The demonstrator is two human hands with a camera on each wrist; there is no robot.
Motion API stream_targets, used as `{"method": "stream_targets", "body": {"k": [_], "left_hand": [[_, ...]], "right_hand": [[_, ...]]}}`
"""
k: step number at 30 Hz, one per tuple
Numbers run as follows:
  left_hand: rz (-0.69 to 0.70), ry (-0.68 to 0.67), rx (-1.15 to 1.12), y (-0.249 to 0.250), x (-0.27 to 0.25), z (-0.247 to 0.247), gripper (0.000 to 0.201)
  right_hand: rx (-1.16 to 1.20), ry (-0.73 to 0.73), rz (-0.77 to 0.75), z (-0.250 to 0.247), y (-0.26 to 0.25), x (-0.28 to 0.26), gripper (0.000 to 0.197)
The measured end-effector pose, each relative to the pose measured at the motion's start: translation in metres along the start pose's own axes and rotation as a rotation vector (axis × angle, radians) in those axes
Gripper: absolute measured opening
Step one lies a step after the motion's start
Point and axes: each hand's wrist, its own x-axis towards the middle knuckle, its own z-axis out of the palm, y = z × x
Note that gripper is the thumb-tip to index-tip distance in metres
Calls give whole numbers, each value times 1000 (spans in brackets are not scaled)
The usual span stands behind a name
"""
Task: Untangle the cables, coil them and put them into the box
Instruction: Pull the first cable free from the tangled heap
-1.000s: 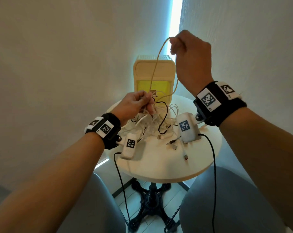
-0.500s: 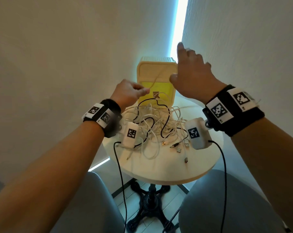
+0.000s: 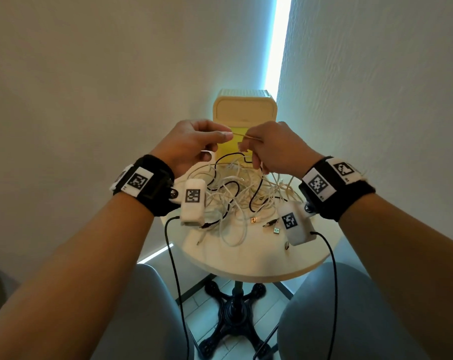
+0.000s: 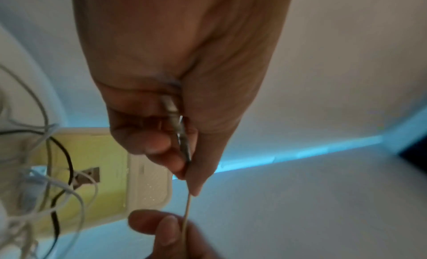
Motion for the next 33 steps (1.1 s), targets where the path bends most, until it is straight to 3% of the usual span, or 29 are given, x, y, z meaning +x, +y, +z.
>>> {"method": "stream_targets", "body": {"k": [4, 8, 12, 16, 24, 29, 33], "left_hand": [[7, 64, -383, 1, -4, 8, 11], [-46, 135, -742, 2, -3, 25, 12], [-85, 126, -792, 9, -9, 44, 36], [-88, 115, -918, 19, -9, 47, 37], [137, 274, -625, 34, -20, 4, 45], [58, 242, -389, 31, -21, -9, 41], [32, 296, -418, 29, -22, -12, 40]], "right_hand": [[107, 43, 17, 5, 0, -6, 38], [158, -104, -22, 20, -10, -19, 47], [299, -47, -18, 28, -12, -22, 45], [249, -121, -2, 28, -6, -28, 44], [-131, -212, 108, -2, 50, -36, 31], [-113, -212, 170, -16, 58, -31, 40], [-406, -302, 194, -17, 52, -30, 54]]}}
